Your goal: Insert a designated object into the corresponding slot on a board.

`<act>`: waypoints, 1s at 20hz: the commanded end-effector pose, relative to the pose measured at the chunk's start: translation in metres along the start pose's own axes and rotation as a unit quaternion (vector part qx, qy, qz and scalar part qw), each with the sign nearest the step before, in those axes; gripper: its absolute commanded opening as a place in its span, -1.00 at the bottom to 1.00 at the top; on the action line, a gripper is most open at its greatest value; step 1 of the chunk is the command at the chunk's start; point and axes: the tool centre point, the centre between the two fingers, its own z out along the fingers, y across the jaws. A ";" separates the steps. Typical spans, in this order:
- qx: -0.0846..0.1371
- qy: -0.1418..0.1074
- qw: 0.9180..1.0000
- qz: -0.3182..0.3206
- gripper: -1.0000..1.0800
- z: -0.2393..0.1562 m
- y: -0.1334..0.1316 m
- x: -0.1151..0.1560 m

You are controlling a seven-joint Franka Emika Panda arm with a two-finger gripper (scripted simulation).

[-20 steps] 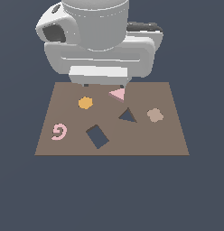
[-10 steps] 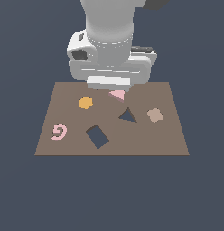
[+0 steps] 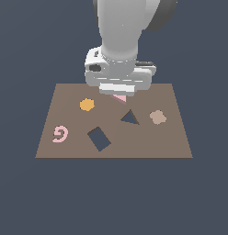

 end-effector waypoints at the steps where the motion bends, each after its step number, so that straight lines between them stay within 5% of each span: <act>1: 0.000 0.000 1.000 0.002 0.92 0.008 -0.002 -0.004; 20: 0.000 0.000 1.000 0.002 0.92 0.032 -0.003 -0.006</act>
